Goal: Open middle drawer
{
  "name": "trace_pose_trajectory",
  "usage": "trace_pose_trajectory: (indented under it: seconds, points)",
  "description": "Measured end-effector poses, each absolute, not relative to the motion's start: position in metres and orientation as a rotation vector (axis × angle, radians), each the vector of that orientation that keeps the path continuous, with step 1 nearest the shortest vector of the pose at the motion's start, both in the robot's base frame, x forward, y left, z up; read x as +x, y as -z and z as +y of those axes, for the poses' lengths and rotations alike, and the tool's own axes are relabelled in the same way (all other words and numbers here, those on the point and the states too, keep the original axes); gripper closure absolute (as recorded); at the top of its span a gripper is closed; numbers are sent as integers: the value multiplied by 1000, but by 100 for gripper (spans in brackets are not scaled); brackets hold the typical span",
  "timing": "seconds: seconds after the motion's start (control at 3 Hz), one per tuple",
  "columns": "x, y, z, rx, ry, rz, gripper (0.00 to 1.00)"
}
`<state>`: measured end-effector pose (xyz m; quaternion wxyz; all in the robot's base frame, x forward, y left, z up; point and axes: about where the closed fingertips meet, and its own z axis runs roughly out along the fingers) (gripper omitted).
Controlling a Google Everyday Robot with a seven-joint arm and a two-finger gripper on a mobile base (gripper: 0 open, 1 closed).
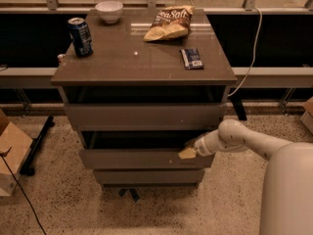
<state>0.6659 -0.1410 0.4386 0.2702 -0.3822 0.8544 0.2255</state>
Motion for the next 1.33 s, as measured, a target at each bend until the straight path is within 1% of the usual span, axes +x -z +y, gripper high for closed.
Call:
trace_pose_trajectory:
  seconds: [0.33,1.0,1.33]
  points:
    - [666,-442,-141,-1030,-608,2302,73]
    - [665,-441,-139,-1034,-612,2303,27]
    - [664,-440,-140,-1048,-567,2302,0]
